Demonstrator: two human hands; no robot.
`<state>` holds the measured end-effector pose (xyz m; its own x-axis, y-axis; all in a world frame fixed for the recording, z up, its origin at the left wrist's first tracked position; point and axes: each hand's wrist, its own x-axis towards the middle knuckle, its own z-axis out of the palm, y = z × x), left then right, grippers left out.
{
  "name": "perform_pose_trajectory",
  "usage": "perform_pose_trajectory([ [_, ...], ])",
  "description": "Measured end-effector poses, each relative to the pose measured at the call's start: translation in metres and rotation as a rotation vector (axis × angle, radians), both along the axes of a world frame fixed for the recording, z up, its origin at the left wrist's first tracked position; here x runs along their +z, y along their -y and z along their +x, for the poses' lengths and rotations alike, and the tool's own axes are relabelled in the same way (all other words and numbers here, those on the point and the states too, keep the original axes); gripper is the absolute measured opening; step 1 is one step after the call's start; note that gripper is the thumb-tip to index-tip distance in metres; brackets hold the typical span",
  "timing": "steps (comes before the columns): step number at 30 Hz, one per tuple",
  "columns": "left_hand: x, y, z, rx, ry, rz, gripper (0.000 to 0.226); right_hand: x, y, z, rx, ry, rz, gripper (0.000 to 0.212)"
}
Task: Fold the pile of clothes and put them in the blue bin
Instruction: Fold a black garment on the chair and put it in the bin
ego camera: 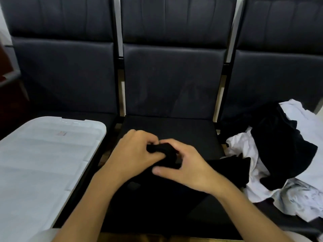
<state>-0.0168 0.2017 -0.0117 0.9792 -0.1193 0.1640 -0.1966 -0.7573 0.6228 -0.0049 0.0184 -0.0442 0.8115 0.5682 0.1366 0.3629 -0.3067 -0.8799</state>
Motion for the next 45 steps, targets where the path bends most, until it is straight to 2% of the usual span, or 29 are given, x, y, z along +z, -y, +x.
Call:
perform_pose_trajectory([
  [1,0.000,0.000,0.001,-0.025,-0.015,-0.002,0.018,0.001,-0.006,-0.001,-0.036,0.043,0.001,0.039],
  [3,0.000,-0.009,0.003,0.002,0.060,-0.001,0.002,0.003,0.001,0.009,-0.183,0.246,-0.199,0.024],
  [5,0.001,-0.024,0.002,0.064,0.194,0.062,0.012,0.003,0.015,0.021,-0.308,0.454,-0.486,0.013],
  [7,0.004,-0.037,-0.001,0.149,0.326,0.146,0.018,0.004,0.026,0.029,-0.408,0.540,-0.554,0.009],
  [9,0.009,-0.050,-0.004,0.246,0.420,0.196,0.026,0.006,0.037,0.032,-0.521,0.528,-0.465,0.018],
  [11,0.015,-0.063,-0.005,0.343,0.454,0.191,0.028,0.009,0.049,0.035,-0.628,0.453,-0.284,0.028],
  [15,0.011,-0.085,-0.004,0.494,0.305,0.183,0.022,0.015,0.055,0.033,-0.610,0.375,-0.018,0.039],
  [18,0.002,-0.098,-0.003,0.502,0.202,0.170,0.021,0.018,0.054,0.029,-0.554,0.340,0.096,0.040],
  [21,-0.006,-0.107,0.000,0.496,0.155,0.141,0.029,0.020,0.058,0.028,-0.587,0.276,0.231,0.038],
  [24,-0.012,-0.106,0.004,0.431,0.161,0.117,0.042,0.018,0.063,0.032,-0.611,0.198,0.343,0.033],
  [26,-0.011,-0.105,0.006,0.396,0.143,0.031,0.046,0.017,0.064,0.034,-0.605,0.104,0.390,0.028],
  [30,-0.005,-0.099,0.003,0.309,-0.026,-0.394,0.049,0.019,0.064,0.029,-0.518,0.037,0.365,0.034],
  [32,-0.004,-0.092,0.000,0.223,-0.127,-0.535,0.047,0.022,0.061,0.028,-0.488,-0.014,0.413,0.036],
  [35,-0.007,-0.080,0.000,0.050,-0.341,-0.477,0.027,0.030,0.054,0.022,-0.404,-0.249,0.621,0.030],
  [38,-0.015,-0.072,-0.002,-0.141,-0.775,-0.232,0.043,0.039,0.042,0.011,-0.235,-0.402,0.689,0.035],
  [39,-0.017,-0.064,-0.005,-0.218,-0.863,-0.226,0.054,0.040,0.038,0.008,-0.159,-0.424,0.658,0.037],
  [40,-0.019,-0.055,-0.006,-0.319,-0.851,-0.263,0.062,0.040,0.033,0.005,-0.088,-0.432,0.614,0.039],
  [42,-0.022,-0.030,-0.008,-0.503,-0.649,-0.386,0.066,0.038,0.026,0.003,0.013,-0.411,0.520,0.041],
  [43,-0.024,-0.018,-0.009,-0.533,-0.545,-0.482,0.061,0.037,0.023,0.003,0.041,-0.393,0.490,0.043],
  [45,-0.020,-0.003,-0.008,-0.442,-0.438,-0.627,0.036,0.038,0.022,0.002,0.031,-0.356,0.487,0.042],
])
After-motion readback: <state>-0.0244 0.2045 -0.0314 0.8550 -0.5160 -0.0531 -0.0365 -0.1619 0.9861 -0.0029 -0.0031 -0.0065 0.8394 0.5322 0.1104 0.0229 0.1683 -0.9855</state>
